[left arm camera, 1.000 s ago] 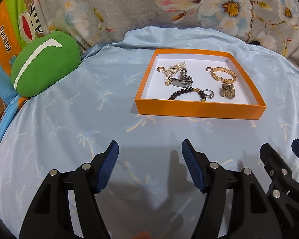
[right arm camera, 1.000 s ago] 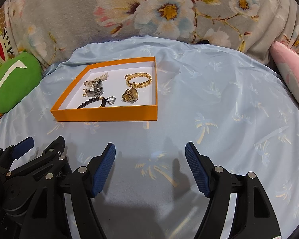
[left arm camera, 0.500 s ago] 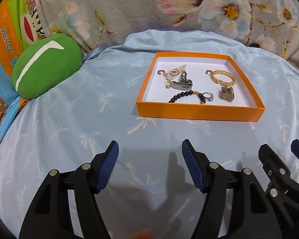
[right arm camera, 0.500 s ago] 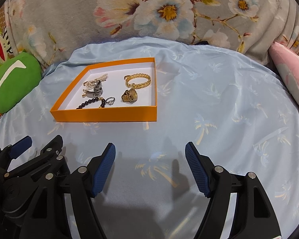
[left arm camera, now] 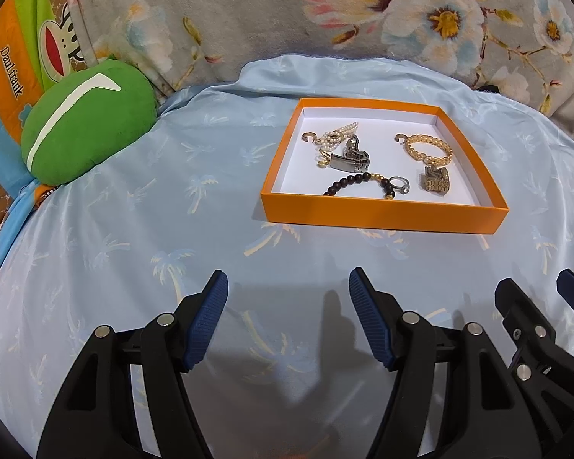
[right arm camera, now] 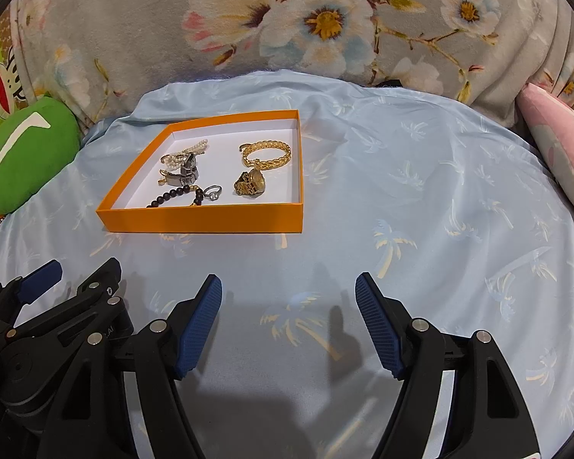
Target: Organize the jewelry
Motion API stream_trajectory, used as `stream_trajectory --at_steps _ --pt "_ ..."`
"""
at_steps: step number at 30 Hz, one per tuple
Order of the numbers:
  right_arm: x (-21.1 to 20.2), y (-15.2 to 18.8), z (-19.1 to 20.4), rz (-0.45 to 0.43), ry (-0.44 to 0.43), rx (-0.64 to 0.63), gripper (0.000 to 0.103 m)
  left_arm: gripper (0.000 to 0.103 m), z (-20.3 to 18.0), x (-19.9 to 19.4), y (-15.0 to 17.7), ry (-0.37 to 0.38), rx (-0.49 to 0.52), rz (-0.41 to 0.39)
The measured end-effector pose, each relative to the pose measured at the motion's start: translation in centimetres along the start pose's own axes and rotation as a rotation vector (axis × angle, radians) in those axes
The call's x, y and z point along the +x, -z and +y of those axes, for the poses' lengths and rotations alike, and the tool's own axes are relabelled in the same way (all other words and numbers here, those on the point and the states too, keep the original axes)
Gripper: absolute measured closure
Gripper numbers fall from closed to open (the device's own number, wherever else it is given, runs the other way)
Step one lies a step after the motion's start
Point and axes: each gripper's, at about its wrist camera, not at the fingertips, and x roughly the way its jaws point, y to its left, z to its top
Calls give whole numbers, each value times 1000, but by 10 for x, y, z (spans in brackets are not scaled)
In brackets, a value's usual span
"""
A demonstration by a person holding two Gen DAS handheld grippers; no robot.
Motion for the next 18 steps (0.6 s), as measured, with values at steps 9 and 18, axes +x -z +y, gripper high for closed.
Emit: stream_trajectory --at_steps 9,18 --pt "0 0 0 1 0 0 32 38 -1 0 0 -5 0 -3" --pt "0 0 0 -3 2 -1 32 39 -2 -2 0 -15 2 -11"
